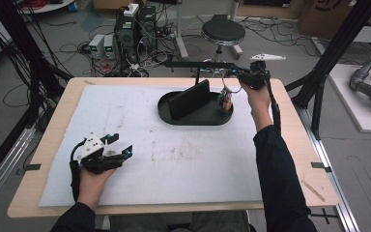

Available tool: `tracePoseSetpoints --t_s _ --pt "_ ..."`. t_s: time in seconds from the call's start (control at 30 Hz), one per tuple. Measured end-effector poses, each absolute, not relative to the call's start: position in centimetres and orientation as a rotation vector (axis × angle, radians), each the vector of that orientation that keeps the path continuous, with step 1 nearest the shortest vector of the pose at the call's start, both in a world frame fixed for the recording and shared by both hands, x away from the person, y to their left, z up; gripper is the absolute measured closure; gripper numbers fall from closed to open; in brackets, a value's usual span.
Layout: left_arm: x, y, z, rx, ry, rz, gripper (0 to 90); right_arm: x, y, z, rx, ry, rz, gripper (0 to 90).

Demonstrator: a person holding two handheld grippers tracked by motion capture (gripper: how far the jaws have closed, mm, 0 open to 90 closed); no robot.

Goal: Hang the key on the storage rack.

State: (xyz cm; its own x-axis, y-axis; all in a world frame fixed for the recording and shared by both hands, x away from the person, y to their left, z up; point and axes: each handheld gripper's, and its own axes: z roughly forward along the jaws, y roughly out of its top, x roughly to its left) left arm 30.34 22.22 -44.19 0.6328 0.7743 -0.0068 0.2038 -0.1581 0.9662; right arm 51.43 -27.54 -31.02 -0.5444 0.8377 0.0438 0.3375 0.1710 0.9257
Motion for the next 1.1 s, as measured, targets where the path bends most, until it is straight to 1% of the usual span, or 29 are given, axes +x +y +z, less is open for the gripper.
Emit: tracePoseSetpoints --t_s 0.43,0.47,0.5,0.6,0.7,0.93,1.1 --pt "30.3 22.2 -44.2 1.698 0.804 0.612 28.2 51.4 -27.4 -31.3 1.12 1.967 1.305 83.5" --pt "30.3 22.2 -44.2 1.697 0.805 0.611 28.2 51.3 -27.4 -31.2 1.12 1.961 1.302 81.3" --pt "30.3 22.2 -44.2 1.697 0.805 0.611 28.2 51.3 -27.5 -31.1 1.123 1.952 1.292 76.7" --pt "30.3 22.1 -44.2 1.699 0.805 0.609 28.2 51.1 -27.7 -31.0 1.123 1.954 1.274 72.9" --pt "30.3 22.0 -44.2 1.701 0.804 0.607 28.2 50.7 -28.0 -30.6 1.131 1.942 1.221 59.7" --pt "30.7 21.7 -44.3 1.707 0.798 0.606 28.2 49.1 -29.0 -29.6 1.138 1.984 1.192 40.0" --pt "31.0 21.3 -44.3 1.718 0.784 0.602 28.2 46.1 -29.6 -29.2 1.077 1.922 1.248 37.2"
